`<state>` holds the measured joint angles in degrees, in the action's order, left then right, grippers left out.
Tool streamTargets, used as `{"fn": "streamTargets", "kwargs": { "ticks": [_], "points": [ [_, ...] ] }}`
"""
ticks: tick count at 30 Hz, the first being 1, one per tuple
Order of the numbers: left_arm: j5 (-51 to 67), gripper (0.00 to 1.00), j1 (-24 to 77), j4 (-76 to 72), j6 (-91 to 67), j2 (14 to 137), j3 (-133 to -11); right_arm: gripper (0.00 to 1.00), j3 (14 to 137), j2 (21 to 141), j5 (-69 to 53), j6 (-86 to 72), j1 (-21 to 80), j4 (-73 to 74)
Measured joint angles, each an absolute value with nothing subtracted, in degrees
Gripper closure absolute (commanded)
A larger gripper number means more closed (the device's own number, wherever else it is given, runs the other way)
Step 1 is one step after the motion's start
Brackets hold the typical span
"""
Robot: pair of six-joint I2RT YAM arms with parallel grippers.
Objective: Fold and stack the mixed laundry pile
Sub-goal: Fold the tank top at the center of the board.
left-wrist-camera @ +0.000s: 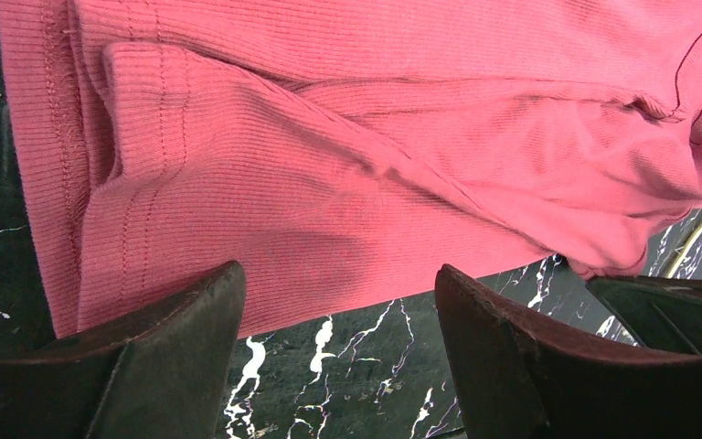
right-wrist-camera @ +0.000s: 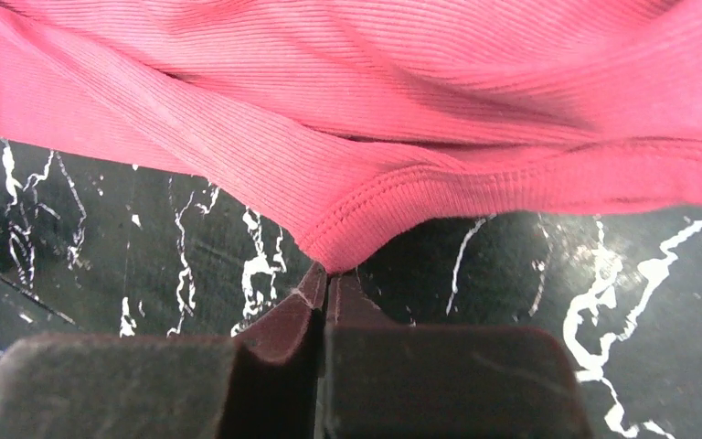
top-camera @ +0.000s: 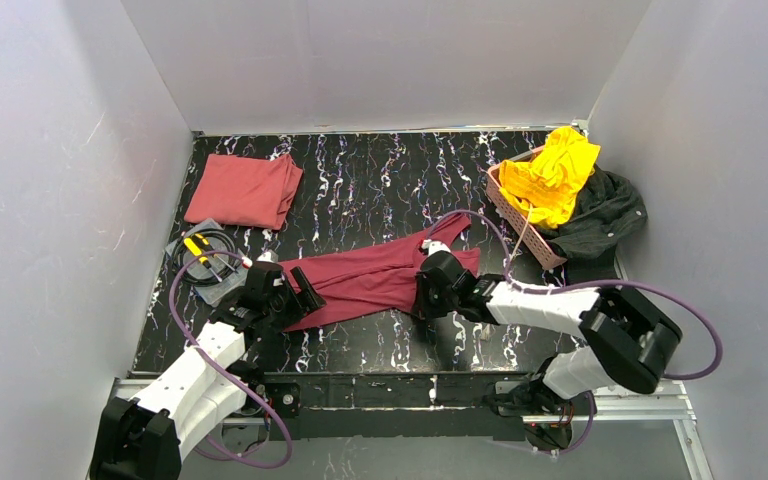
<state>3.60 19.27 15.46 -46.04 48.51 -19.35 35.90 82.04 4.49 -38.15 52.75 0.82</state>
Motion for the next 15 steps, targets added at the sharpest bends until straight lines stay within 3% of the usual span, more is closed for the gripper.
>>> {"fn": "streamTargets", "kwargs": {
  "ticks": [7,15],
  "points": [
    [3.6,0.25,19.3,15.5,-46.0,48.5,-19.4,0.99,38.0,74.5,5.9,-37.3,52.8,7.7],
    [3.4,0.25,19.2,16.0,-46.0,48.2,-19.4,0.99,45.7,78.1,8.5,-35.0,52.7,11.8]
  ]
}}
